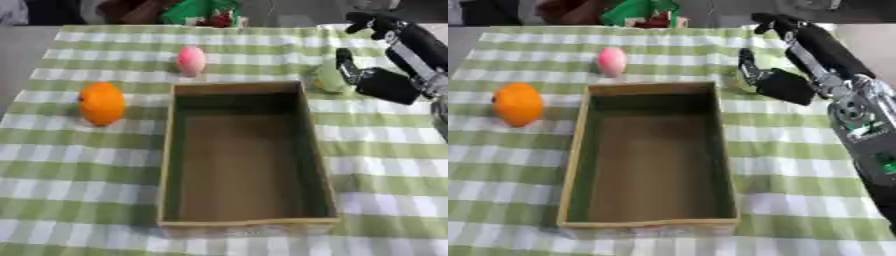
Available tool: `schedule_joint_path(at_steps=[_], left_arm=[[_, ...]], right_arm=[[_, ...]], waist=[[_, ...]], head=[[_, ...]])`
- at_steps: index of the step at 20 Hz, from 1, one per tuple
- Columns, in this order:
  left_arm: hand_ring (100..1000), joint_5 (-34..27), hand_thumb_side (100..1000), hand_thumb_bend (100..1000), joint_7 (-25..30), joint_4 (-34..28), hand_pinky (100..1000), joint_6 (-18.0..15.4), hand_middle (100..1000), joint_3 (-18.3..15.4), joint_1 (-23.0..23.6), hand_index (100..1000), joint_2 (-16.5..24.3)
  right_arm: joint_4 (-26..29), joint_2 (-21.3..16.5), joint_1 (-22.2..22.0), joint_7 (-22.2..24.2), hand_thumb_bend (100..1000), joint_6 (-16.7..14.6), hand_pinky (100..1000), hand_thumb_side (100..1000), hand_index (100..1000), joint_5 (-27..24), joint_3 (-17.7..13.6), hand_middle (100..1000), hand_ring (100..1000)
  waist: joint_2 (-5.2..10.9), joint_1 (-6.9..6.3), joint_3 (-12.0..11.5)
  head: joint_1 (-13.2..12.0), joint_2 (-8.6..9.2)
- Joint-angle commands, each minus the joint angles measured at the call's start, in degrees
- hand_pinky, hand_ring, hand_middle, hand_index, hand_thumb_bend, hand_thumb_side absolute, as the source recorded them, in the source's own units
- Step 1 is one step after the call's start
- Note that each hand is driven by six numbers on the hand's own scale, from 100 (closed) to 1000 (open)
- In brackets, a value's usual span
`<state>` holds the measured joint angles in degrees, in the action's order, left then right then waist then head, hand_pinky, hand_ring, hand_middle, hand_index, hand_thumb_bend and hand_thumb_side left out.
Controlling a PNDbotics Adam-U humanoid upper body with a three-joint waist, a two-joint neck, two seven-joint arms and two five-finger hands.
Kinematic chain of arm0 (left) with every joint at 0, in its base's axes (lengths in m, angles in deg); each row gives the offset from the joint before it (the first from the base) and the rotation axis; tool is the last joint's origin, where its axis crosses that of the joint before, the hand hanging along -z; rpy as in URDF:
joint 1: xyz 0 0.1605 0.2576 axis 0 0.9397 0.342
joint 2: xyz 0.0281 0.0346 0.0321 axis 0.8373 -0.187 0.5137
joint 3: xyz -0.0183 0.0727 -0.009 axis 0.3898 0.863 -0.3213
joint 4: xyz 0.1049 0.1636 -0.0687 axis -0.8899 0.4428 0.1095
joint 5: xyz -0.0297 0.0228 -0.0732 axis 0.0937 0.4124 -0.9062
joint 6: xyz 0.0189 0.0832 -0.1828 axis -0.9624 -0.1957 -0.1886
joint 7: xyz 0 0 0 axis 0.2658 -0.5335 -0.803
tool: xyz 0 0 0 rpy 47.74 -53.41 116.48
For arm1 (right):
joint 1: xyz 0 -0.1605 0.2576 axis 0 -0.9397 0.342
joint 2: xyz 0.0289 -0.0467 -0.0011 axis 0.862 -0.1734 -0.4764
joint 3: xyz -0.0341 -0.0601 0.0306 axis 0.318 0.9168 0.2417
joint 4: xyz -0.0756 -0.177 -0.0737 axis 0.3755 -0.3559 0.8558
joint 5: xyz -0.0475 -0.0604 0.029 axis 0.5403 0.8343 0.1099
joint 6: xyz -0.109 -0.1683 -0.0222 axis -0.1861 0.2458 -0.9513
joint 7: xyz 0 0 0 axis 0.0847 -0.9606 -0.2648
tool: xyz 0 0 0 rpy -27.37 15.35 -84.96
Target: Pick up objects on the table and place them in the box.
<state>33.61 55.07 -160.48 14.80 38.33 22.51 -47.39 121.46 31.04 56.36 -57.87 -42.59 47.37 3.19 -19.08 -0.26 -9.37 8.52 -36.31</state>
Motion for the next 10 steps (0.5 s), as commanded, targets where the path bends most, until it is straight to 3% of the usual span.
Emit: schedule_joint_path(at_steps=[1,10], left_arm=[[566,0.1,913,100,-0.1,-1.0,400,-0.2,523,-0.3,-0.5,642,1.4],[567,0.0,911,100,0.0,-1.0,401,0.0,523,-0.2,-0.4,641,1.4]], right_arm=[[-1.5,-2.2,1.5,1.0,100,-0.7,865,774,1000,-0.4,0.0,817,1000],[-7.2,-2.7,5.3,2.7,100,-1.5,859,707,1000,1.5,0.8,836,1000]], waist=[[0.94,-0.05,-0.2],[1.32,-0.01,-0.1]], head=[[-0.5,0.01],[1.2,1.53]])
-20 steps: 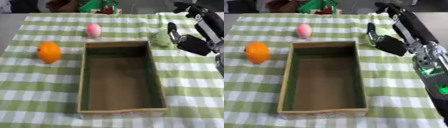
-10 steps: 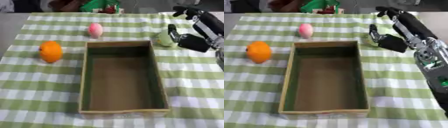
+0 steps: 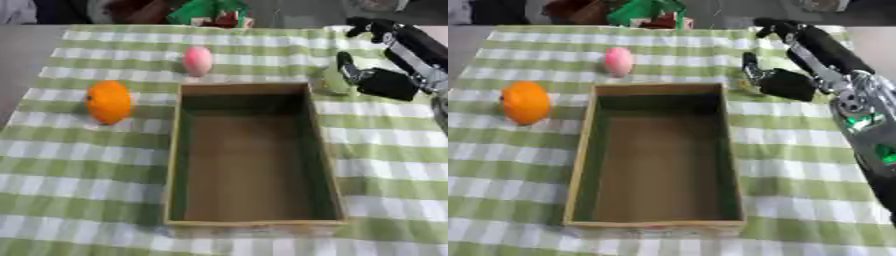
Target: Pick up objects on the table and place them in the box.
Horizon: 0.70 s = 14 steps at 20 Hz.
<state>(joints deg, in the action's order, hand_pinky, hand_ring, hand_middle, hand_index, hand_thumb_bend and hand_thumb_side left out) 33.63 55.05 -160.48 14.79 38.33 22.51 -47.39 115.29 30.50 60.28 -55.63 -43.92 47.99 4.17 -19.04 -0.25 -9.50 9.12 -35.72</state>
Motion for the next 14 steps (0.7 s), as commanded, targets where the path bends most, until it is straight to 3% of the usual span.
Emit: schedule_joint_path(at_steps=[1,8,14], left_arm=[[567,-0.1,912,100,0.0,-1.0,400,0.0,523,-0.2,-0.4,641,1.4],[567,0.0,912,100,0.2,-1.0,400,0.1,522,-0.2,-0.4,640,1.4],[568,0.0,911,100,0.2,-1.0,400,0.1,522,-0.2,-0.5,639,1.3]], right_arm=[[-1.8,-2.3,1.9,0.6,100,-0.1,856,681,1000,1.3,-0.1,840,997],[-8.2,-2.5,5.4,1.8,100,-0.1,851,650,1000,6.3,0.6,867,998],[-11.9,-1.8,6.6,3.3,100,-0.5,855,698,1000,8.7,1.3,890,1000]], waist=[[1.28,0.02,0.0],[1.05,0.30,-0.2],[0.71,0.43,-0.6]], head=[[0.8,1.00],[3.0,0.22],[4.6,0.37]])
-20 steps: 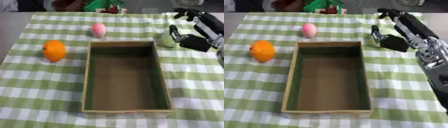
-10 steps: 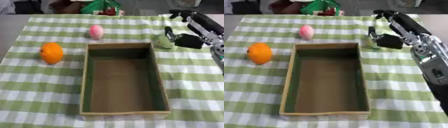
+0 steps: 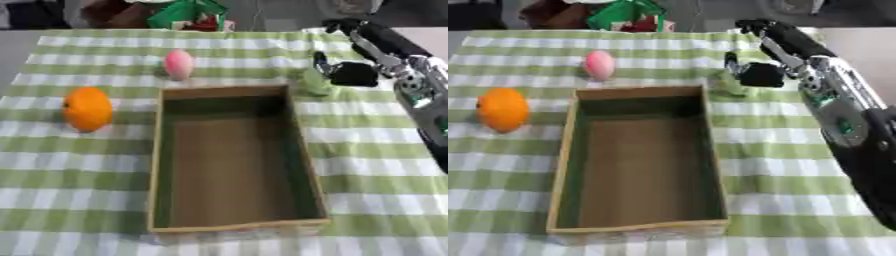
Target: Pick up objects on the table and place them in the box.
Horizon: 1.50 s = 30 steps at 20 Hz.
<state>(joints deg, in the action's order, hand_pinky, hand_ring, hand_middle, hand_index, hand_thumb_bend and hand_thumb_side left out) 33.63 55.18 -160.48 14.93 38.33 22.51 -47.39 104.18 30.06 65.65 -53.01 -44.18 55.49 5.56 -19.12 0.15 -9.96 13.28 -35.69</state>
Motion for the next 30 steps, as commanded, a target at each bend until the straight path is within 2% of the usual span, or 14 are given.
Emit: schedule_joint_path(at_steps=[1,11,24,30], left_arm=[[568,0.0,911,100,0.1,-1.0,399,0.0,522,-0.2,-0.5,639,1.3],[568,-0.1,908,100,0.1,-1.0,401,0.0,523,-0.1,-0.7,639,1.3],[568,-0.3,907,100,0.3,-1.0,401,0.2,522,0.0,-0.7,633,1.2],[568,-0.4,907,100,0.4,-1.0,401,0.3,522,0.0,-0.8,633,1.1]], right_arm=[[-1.2,-1.3,1.4,0.9,100,-0.3,855,702,1000,1.7,0.1,892,1000],[-4.4,-3.3,-0.8,2.7,179,-0.9,850,704,1000,4.7,0.6,930,1000],[-11.4,-3.0,0.7,2.1,178,0.3,825,663,1000,12.2,0.7,956,985],[-12.7,-2.7,1.0,2.2,177,-0.3,825,659,1000,13.2,0.8,956,985]], waist=[[0.74,0.04,-0.2],[0.89,0.15,-0.8],[0.99,0.30,-1.1],[0.89,0.30,-1.0]], head=[[0.4,0.40],[0.3,1.14],[0.5,2.13],[0.4,2.18]])
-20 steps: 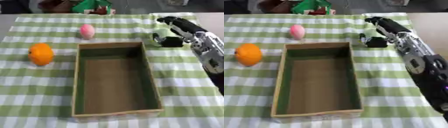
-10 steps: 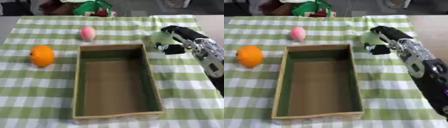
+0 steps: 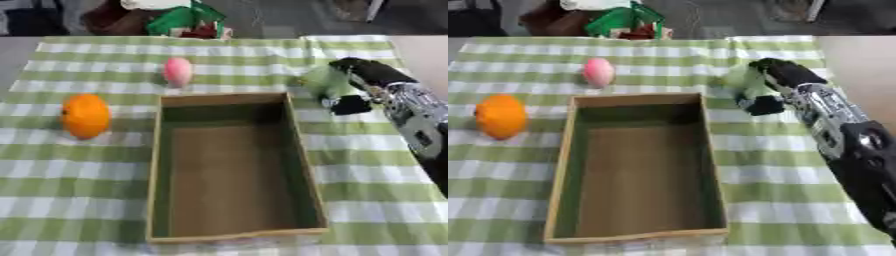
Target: Pick up objects on the table and place them in the box.
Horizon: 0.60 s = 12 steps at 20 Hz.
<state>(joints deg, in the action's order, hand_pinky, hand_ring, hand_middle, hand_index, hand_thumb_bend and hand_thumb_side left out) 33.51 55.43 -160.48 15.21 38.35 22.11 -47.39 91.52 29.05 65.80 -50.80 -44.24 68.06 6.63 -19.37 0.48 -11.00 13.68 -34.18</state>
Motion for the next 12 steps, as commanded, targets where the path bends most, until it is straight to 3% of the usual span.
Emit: schedule_joint_path(at_steps=[1,6,7,11,12], left_arm=[[568,-0.2,907,100,0.1,-1.0,401,0.0,522,0.0,-0.4,633,1.1],[568,-0.2,907,100,0.1,-1.0,401,0.0,522,0.0,-0.4,633,1.1],[568,-0.3,908,100,0.1,-1.0,402,0.0,522,0.0,-0.4,631,1.0],[568,-0.4,909,100,0.2,-1.0,402,0.2,522,-0.1,-0.5,631,0.8],[568,-0.4,909,100,0.2,-1.0,403,0.2,522,-0.1,-0.5,631,0.8]], right_arm=[[-0.1,-1.7,0.9,0.0,177,-0.2,825,659,1000,0.6,-0.2,956,985],[-0.2,-1.7,0.9,0.0,176,-0.3,825,659,1000,0.6,-0.2,956,984],[0.2,-1.3,1.1,-0.2,100,-0.2,756,320,778,0.5,-0.3,558,852],[4.4,-0.5,0.7,-2.9,100,2.2,727,138,660,-1.5,-0.3,401,762],[5.3,-0.6,0.4,-3.7,100,2.9,713,100,594,-2.1,-0.1,348,730]], waist=[[1.13,-0.02,0.0],[1.13,-0.02,0.0],[1.10,0.00,-0.1],[1.10,0.12,0.0],[1.11,0.15,0.0]], head=[[0.0,0.67],[0.0,0.68],[0.1,0.72],[0.1,0.84],[0.1,0.86]])
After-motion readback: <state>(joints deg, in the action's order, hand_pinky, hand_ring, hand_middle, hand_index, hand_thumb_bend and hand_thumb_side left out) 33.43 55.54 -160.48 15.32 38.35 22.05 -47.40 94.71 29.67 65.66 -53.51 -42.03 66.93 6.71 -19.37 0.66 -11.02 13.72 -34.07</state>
